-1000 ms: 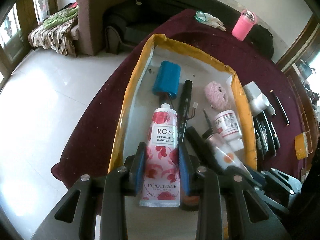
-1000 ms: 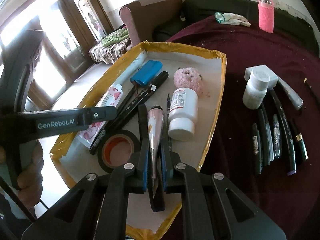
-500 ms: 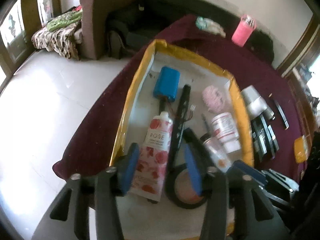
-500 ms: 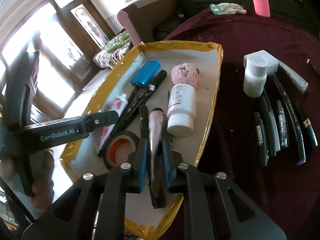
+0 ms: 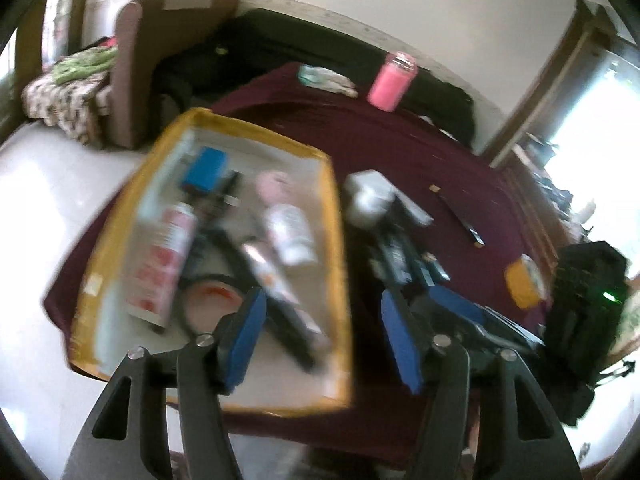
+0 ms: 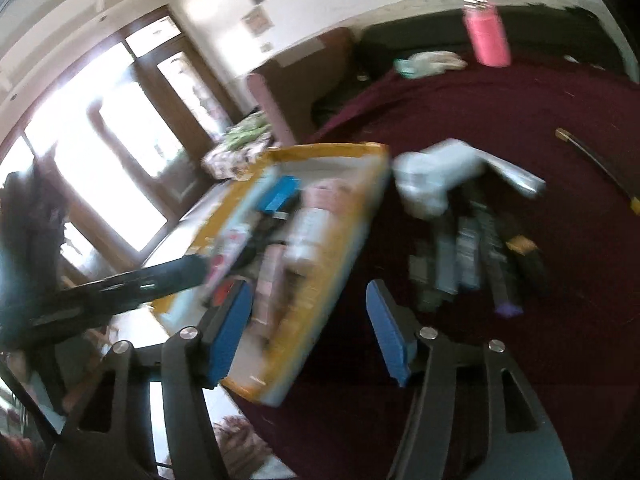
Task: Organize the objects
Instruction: 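Move both open tools back over the pile, then grasp the black marker with a tan band with the right tool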
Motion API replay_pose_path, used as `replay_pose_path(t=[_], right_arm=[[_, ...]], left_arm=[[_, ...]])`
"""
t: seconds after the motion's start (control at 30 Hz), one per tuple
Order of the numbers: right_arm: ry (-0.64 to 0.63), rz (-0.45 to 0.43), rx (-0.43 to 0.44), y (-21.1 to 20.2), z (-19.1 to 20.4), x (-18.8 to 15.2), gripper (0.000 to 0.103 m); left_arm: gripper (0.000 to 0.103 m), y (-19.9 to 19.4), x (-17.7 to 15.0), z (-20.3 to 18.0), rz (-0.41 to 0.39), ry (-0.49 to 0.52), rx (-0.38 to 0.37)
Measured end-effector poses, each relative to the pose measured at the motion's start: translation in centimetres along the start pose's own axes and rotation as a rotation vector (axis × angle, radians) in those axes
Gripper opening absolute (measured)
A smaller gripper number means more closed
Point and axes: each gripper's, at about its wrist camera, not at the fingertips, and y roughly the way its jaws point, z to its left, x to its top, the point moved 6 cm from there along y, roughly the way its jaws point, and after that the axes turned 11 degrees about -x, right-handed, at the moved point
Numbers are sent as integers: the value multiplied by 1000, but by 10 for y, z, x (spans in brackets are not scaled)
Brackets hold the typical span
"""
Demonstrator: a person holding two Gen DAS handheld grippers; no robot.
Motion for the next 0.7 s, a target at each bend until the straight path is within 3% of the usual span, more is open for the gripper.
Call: replay_pose_path(t=[0.2,0.47,0.57,0.7], right_arm=[[141,19,-117,-8,-85,-11,62],[92,45,-214,0,-110,12,61],[84,78,-236,11,-125,19,48],[59,111,-274,24,-134,20,39]], left_arm=[[54,30,-17,-40,75,56,-48],[54,45,-28,-52,116,59,-49],[54,46,-31,-53,125,58,-42],[54,50,-34,-55,133,63,-44]])
